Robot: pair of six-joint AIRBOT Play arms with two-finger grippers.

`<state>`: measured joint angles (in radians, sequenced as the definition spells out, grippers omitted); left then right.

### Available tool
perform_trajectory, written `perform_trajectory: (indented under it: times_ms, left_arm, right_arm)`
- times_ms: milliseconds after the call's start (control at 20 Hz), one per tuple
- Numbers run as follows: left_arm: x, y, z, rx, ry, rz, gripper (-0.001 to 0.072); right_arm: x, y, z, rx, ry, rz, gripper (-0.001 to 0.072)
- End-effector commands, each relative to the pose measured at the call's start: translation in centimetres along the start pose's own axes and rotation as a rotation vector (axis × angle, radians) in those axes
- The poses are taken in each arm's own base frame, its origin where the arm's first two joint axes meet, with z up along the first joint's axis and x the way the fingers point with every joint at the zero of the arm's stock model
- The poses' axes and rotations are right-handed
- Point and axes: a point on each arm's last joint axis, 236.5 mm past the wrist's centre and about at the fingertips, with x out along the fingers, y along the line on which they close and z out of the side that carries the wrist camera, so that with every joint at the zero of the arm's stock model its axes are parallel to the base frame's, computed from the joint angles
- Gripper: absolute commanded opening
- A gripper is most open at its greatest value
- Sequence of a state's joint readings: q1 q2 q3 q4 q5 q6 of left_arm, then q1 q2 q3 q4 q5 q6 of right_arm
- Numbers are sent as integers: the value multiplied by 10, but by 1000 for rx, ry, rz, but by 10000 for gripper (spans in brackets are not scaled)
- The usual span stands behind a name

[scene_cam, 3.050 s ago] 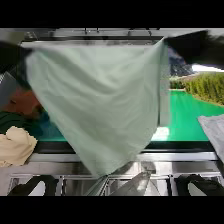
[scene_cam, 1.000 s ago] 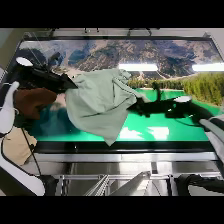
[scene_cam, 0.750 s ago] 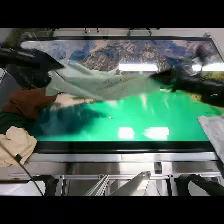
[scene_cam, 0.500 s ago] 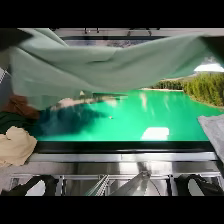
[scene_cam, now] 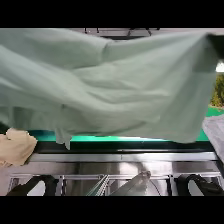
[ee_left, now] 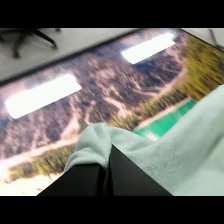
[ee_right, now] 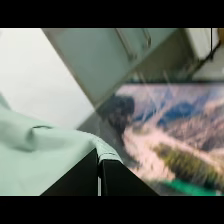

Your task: Fold the shirts.

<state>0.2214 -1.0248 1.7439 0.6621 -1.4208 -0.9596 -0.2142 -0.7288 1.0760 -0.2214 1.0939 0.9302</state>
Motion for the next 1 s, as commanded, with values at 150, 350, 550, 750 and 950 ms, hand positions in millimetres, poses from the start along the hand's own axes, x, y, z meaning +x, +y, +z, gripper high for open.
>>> perform_trajectory:
  times_ms: [150, 350, 550, 750, 950]
  left_arm:
    - [202, 79, -177, -243, 466, -235, 29]
    - [265, 146, -255, -424, 560, -234, 343]
    - [229, 215, -258, -573, 515, -106, 344]
    - [146, 222, -297, -824, 599, -84, 343]
    - [109, 201, -358, -969, 722, -42, 343]
  right_arm:
    - [95, -156, -127, 231, 287, -221, 20]
    - [99, -284, -163, 389, 225, -495, 66]
    - [54, -335, -150, 450, 204, -555, 485]
    - [-22, -353, -177, 538, 356, -568, 485]
    - [-41, -361, -216, 608, 475, -566, 485]
